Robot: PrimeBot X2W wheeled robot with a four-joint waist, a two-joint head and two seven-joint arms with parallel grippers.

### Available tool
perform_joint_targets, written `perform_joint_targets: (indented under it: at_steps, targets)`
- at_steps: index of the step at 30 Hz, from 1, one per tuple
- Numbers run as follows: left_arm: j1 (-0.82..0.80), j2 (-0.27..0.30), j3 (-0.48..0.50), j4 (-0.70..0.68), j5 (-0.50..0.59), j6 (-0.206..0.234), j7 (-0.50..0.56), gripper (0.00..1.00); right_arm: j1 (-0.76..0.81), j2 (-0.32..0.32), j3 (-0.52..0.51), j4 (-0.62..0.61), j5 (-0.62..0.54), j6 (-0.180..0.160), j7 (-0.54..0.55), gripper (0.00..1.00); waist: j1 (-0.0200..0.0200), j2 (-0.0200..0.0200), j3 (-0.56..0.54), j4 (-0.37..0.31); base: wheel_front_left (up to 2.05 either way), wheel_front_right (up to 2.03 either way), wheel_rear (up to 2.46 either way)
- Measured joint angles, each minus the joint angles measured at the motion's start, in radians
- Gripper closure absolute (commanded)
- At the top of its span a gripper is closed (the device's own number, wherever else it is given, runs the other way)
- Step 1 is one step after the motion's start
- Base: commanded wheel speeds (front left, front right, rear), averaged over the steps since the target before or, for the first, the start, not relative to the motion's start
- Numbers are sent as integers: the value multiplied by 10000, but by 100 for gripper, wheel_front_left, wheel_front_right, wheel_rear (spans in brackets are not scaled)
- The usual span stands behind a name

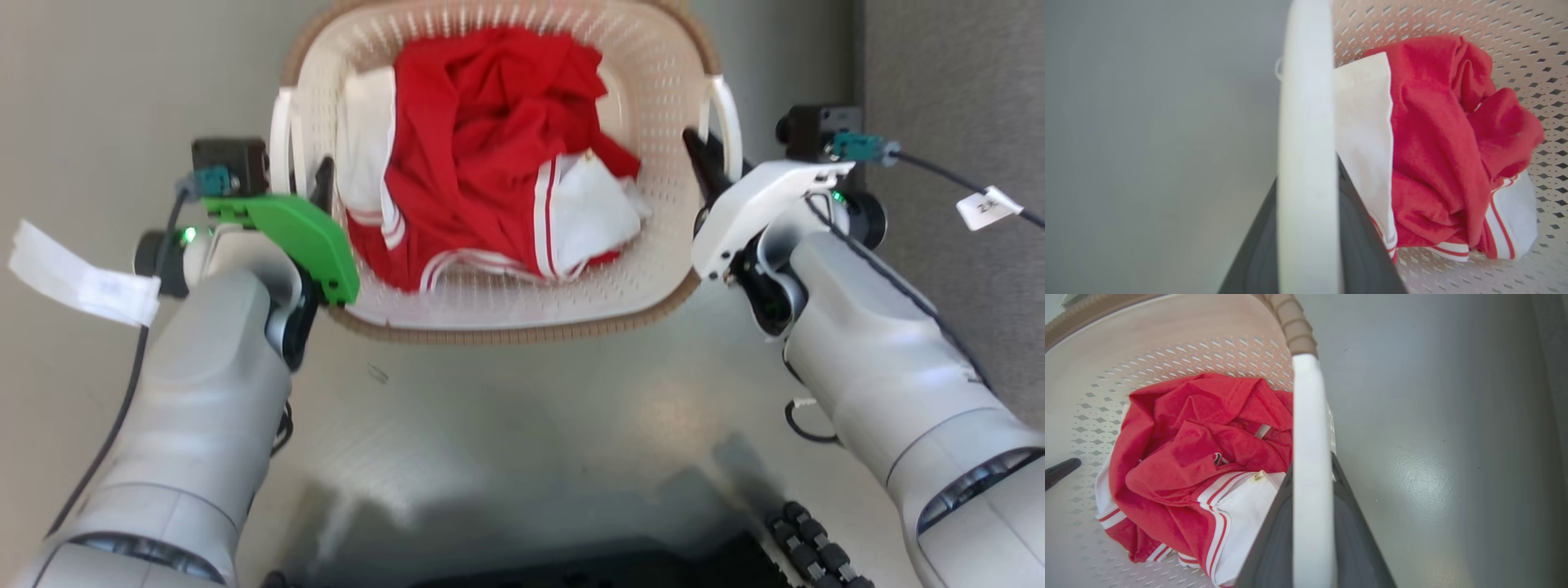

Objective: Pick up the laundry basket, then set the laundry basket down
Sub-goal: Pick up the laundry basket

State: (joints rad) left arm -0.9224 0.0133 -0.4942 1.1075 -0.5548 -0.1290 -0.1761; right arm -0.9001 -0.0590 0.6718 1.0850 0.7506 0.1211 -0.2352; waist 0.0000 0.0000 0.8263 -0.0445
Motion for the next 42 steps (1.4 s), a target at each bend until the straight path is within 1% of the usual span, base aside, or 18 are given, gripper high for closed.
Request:
perform_joint_targets:
  at_steps: [8, 9, 19, 42]
  targets:
    - [643, -17, -249, 196, -466, 0, 305, 100, 472, 25, 451, 111, 382, 0, 522, 100, 0, 0, -1024, -42, 0, 0, 0]
    - [805, -19, -282, 238, -575, -2, 414, 100, 617, 29, 552, 115, 458, 0, 688, 100, 0, 0, -1294, -61, 0, 0, 0]
    - [1569, -40, -558, 422, -1009, -2, 742, 100, 1400, 58, 899, 138, 968, -2, 1150, 100, 0, 0, -2562, -155, 0, 0, 0]
    - [3817, 33, -1544, 157, -2366, 2, 2019, 100, 3272, -6, 2002, 107, 1854, -82, 2646, 100, -1, -1, -5881, -294, 0, 0, 0]
